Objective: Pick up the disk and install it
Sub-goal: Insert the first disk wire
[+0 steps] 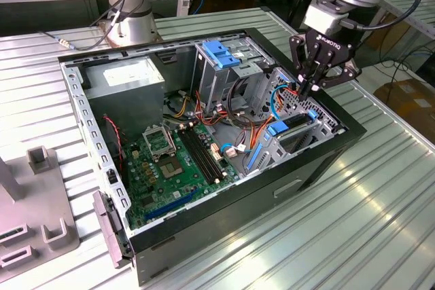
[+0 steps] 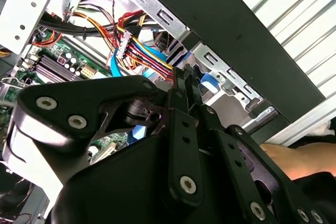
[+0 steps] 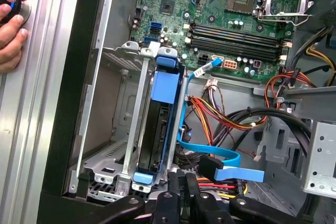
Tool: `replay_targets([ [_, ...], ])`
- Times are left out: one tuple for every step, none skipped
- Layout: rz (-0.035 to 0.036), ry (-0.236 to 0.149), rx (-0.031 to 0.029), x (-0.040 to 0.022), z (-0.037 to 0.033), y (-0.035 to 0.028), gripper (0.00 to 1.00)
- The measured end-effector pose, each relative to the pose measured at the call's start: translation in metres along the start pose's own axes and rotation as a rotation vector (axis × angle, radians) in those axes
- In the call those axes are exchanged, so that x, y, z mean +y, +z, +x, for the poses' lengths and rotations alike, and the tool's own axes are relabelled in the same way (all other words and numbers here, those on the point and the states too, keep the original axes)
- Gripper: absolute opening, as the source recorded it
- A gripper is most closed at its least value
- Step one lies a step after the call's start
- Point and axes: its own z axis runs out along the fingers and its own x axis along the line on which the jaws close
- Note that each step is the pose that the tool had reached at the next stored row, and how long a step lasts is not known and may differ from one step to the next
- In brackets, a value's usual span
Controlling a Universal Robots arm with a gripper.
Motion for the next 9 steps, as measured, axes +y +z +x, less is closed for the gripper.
replay_targets([
  [0.0, 0.0, 0.0, 0.0001, 0.0, 0.0, 0.17],
  [-0.0001, 0.0, 0.0, 0.0003, 0.0, 0.0, 0.17],
  [0.0, 0.0, 0.0001, 0.0004, -0.0001, 0.0, 0.17],
  [0.0, 0.0, 0.0, 0.0005, -0.0001, 0.0, 0.17],
  [0.0, 0.0, 0.0001, 0.0005, -0.0001, 0.0, 0.17],
  [0.0, 0.0, 0.0001, 0.0006, 0.0007, 0.0, 0.17],
  [0.0, 0.0, 0.0, 0.0008, 0.0019, 0.0002, 0.17],
  [0.0001, 0.0, -0.0005, 0.0011, 0.0035, 0.0004, 0.17],
  [0.0004, 0.0, -0.0021, 0.0014, 0.0049, 0.0007, 0.17],
])
